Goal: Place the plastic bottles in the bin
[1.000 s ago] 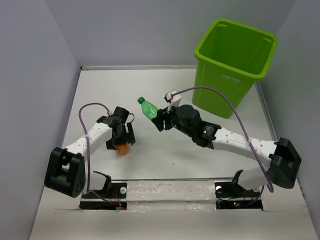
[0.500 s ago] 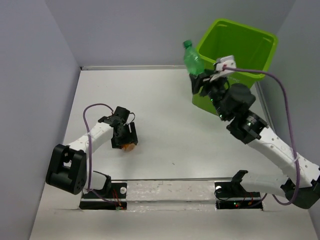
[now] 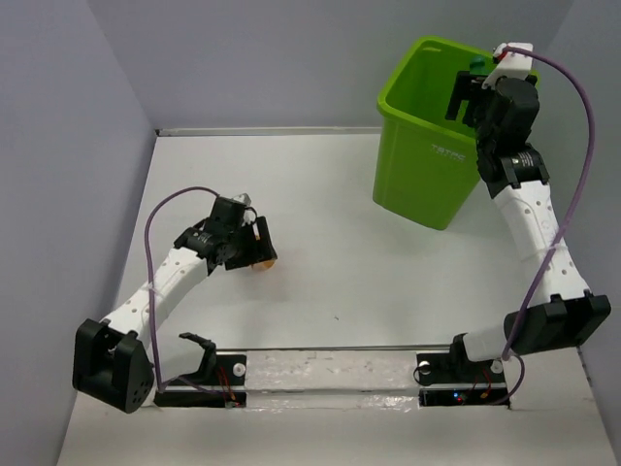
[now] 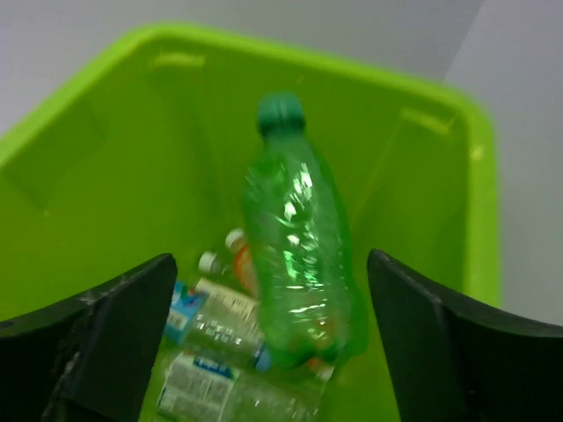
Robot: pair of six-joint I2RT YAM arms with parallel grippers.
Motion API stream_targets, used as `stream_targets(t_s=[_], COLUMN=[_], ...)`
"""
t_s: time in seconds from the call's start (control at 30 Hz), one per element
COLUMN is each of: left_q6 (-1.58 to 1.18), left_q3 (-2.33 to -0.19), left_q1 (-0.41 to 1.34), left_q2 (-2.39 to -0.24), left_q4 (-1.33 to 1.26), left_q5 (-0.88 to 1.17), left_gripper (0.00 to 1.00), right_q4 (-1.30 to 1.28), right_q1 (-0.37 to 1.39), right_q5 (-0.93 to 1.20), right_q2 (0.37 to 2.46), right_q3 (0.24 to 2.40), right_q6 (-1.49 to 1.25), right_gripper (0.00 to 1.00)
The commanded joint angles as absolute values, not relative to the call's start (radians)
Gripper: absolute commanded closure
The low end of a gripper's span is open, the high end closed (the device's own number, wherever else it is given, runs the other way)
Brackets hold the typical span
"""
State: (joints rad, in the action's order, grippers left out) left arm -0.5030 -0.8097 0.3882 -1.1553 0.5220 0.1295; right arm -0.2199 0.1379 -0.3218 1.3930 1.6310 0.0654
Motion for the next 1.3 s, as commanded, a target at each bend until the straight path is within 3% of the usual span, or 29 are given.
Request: stream_targets(t_s=[0.0,0.13,0.17,0.47,0.63,1.07,1.13,1.23,1.27], left_q6=[-0.518,-0.509,-0.496,-0.431,-0.37,-0.287,-0.285,-0.287,-0.291], left_q3=[-0.952,-1.044,-1.055,-1.037,-1.043,-1.04,-1.04,-1.028,-1.025], left_q1=[0.463,0.59,0.644,0.828,0.897,0.957,0.963,0.969,0.969], left_q2=[-1.086,-1.081,-1.084,-1.109,-1.134,-1.143,-1.144,-1.134,-1.125], left_q4=[0.431,0.313,0.248,-0.085,-0.156,-0.209,-0.209,-0.212,-0.215], left_q5=[0.207,0.238,0.241,0.301,0.318,0.316,0.314,0.273,0.259], left_gripper=[0.67,0.67,0.67,0.67,0.68,0.68,0.68,0.67,0.65], right_q4=[-0.308,-0.339,-0.337,0.063,0.051,0.142,0.196,0.206,0.209], right_q1=[0.117,0.117,0.117,0.277,0.394,0.459,0.469,0.469,0.469], right_q5=[-0.229,-0.105,0.016,0.674,0.663,0.689,0.724,0.692,0.677], right_q2=[1.371,1.3,1.246,0.954,0.957,1.017,1.025,1.02,1.017], right_q3=[1.712,1.701,1.68,1.14,1.071,0.947,0.936,0.936,0.936], right_q6=[0.003,-0.08,-0.141,-0.553,-0.52,-0.583,-0.626,-0.649,-0.652], right_gripper=[0.01,0.02,0.04,0.07,0.05,0.01,0.11,0.44,0.62])
